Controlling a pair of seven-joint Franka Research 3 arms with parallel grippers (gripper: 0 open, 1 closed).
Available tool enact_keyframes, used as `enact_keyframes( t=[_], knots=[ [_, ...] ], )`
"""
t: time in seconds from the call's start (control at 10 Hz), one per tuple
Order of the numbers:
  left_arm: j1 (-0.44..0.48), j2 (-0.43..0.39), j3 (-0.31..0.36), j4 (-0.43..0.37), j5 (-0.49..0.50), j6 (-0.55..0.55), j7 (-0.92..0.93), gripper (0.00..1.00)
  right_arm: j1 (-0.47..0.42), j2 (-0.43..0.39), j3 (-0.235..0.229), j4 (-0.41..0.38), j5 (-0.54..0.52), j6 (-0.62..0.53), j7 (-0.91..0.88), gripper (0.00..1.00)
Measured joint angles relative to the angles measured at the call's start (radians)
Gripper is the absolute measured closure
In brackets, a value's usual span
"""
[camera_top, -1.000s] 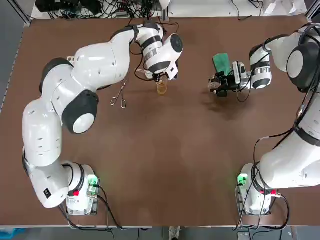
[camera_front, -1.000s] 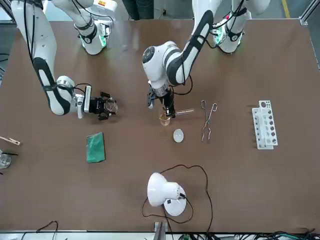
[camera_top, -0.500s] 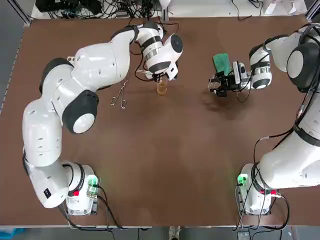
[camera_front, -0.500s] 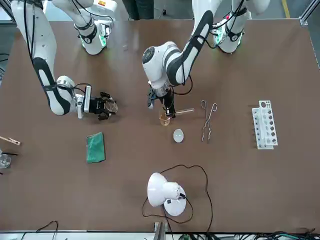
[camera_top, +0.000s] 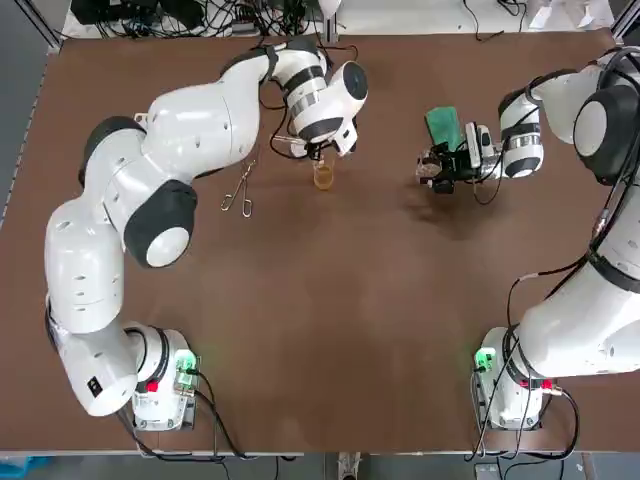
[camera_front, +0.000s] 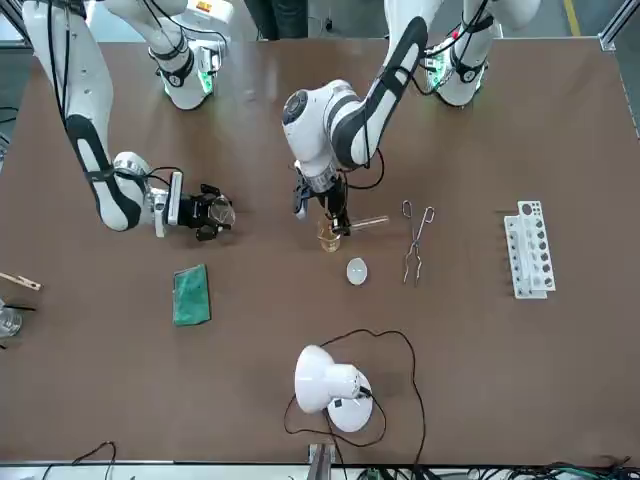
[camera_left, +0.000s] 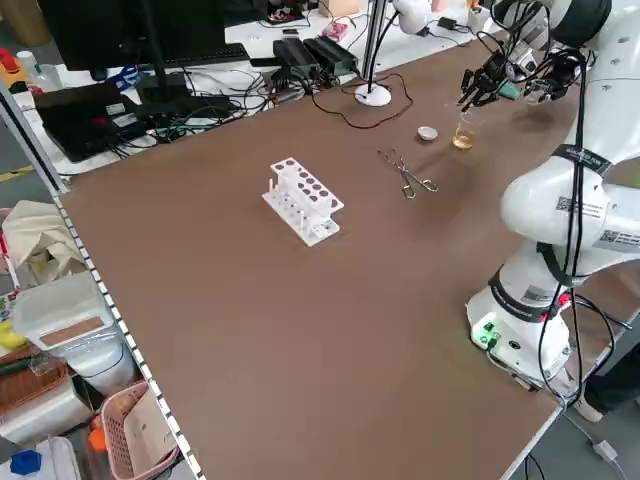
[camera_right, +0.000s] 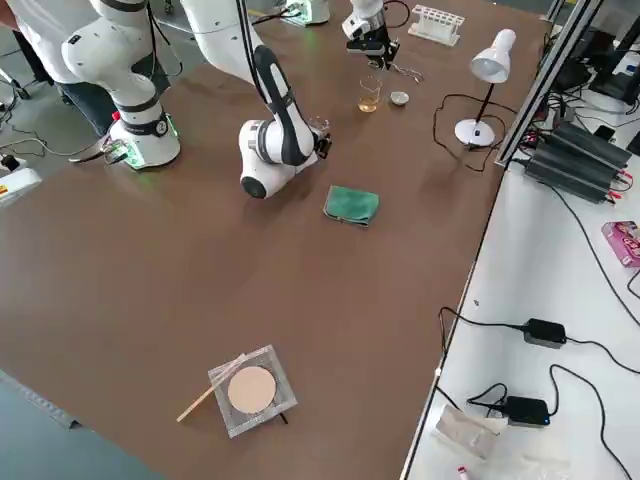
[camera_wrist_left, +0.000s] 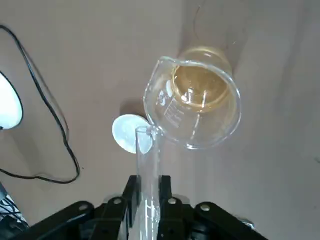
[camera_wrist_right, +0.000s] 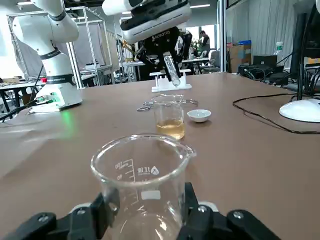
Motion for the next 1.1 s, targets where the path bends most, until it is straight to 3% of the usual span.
enact_keyframes(
  t=[1.1],
  knots=[
    [-0.025, 0.014, -0.002, 0.014, 0.000, -0.004, -0.040, 0.78, 0.000, 0.000, 0.000, 0.001, 0.000, 0.000, 0.000, 0.41]
  ],
)
